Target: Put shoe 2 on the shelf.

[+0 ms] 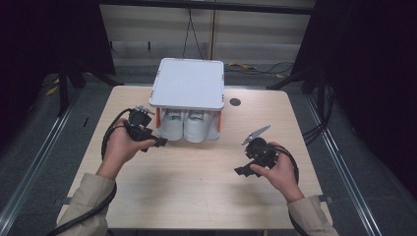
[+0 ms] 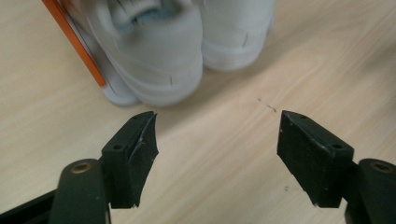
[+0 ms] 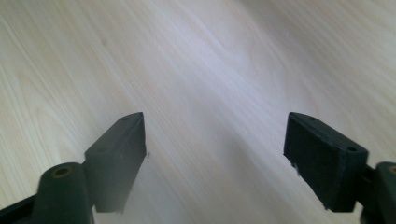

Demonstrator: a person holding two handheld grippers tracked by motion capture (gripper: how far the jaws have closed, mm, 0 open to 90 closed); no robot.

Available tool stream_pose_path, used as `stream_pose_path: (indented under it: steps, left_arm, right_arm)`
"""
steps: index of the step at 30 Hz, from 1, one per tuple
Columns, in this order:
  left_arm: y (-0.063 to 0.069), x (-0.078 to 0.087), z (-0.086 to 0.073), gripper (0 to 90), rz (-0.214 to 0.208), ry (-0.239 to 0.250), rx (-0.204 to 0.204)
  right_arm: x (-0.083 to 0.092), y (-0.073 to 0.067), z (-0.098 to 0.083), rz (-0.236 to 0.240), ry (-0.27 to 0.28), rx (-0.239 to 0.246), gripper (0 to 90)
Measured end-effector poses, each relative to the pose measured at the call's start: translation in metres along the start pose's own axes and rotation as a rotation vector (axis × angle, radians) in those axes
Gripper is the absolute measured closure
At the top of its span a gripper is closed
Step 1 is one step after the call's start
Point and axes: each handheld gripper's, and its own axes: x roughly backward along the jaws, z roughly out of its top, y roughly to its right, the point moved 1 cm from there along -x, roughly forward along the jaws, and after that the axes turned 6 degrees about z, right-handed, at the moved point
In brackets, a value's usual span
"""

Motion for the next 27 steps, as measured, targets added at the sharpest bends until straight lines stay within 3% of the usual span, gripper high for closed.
stream_pose_path:
  steps: [8, 13, 17, 20, 24, 27]
  left_arm:
    - [0.005, -0.019, -0.039, 24.9, -0.009, -0.025, -0.003]
    - [0.004, -0.024, -0.059, 22.0, -0.005, -0.041, -0.019]
    - [0.006, -0.025, -0.073, 20.7, -0.006, -0.031, -0.008]
    - [0.005, -0.026, -0.080, 20.3, -0.010, -0.055, -0.022]
    - [0.002, -0.025, -0.083, 18.9, -0.017, -0.025, 0.006]
    - [0.002, -0.026, -0.084, 18.5, -0.015, -0.022, 0.006]
  right_arm:
    - [0.003, 0.007, -0.038, -0.044, 0.008, -0.036, 18.6]
    - [0.006, 0.010, -0.059, -0.071, 0.014, -0.051, 18.7]
    - [0.006, 0.012, -0.073, -0.082, 0.013, -0.069, 18.7]
    - [0.006, 0.012, -0.082, -0.073, 0.036, -0.098, 18.7]
    - [0.004, 0.012, -0.093, -0.075, 0.070, -0.122, 18.7]
    - [0.002, 0.013, -0.097, -0.088, 0.044, -0.114, 18.7]
